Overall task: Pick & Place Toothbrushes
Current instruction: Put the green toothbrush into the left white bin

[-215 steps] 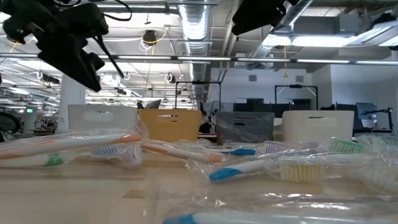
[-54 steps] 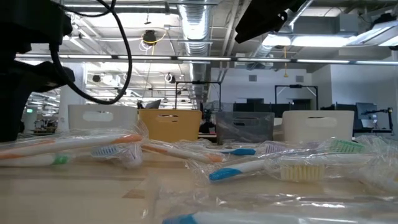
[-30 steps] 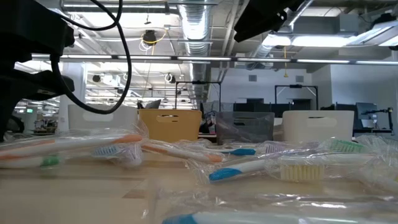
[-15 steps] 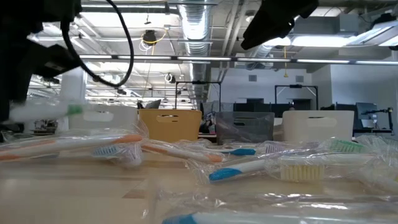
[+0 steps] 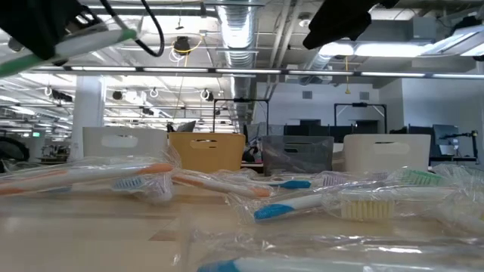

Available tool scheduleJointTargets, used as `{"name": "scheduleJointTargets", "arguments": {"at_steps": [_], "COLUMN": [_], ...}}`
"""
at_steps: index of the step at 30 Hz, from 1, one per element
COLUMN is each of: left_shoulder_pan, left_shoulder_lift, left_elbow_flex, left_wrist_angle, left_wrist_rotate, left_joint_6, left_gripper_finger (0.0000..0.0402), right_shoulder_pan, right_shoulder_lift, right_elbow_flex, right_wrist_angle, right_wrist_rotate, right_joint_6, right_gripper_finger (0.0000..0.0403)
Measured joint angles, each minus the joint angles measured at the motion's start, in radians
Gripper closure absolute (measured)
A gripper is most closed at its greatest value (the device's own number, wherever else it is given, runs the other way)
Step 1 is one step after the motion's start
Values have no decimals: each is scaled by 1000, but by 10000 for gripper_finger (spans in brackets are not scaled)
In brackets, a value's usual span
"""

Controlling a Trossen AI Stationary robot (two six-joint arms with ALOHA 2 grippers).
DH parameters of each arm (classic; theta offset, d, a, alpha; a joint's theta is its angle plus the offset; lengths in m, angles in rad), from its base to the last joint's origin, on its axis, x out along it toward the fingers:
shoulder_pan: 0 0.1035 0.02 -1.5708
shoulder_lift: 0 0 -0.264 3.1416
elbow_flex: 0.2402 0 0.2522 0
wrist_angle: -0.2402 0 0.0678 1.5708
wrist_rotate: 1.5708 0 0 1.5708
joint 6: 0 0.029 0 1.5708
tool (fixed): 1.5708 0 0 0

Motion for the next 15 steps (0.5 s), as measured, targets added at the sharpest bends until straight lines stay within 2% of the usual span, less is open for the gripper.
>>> {"name": "scheduleJointTargets", "arguments": {"at_steps": [7, 13, 15], "left_shoulder_pan": [26, 63, 78], "left_shoulder_lift": [-15, -23, -50], "left_elbow_flex": [0, 0, 0], "left_wrist_angle": [1, 2, 5], "left_wrist_rotate": [-86, -223, -238], "left_joint_6": [61, 149, 169], "left_gripper_finger": [389, 389, 389], "right_shoulder_pan": [20, 30, 31], "right_shoulder_lift": [0, 0, 0], "right_elbow_flex": [0, 0, 0], "right_wrist_angle": [4, 25, 35], "right_wrist_rotate": [0, 0, 0], "right_joint_6": [15, 15, 15], "right_gripper_finger": [244, 244, 244]}}
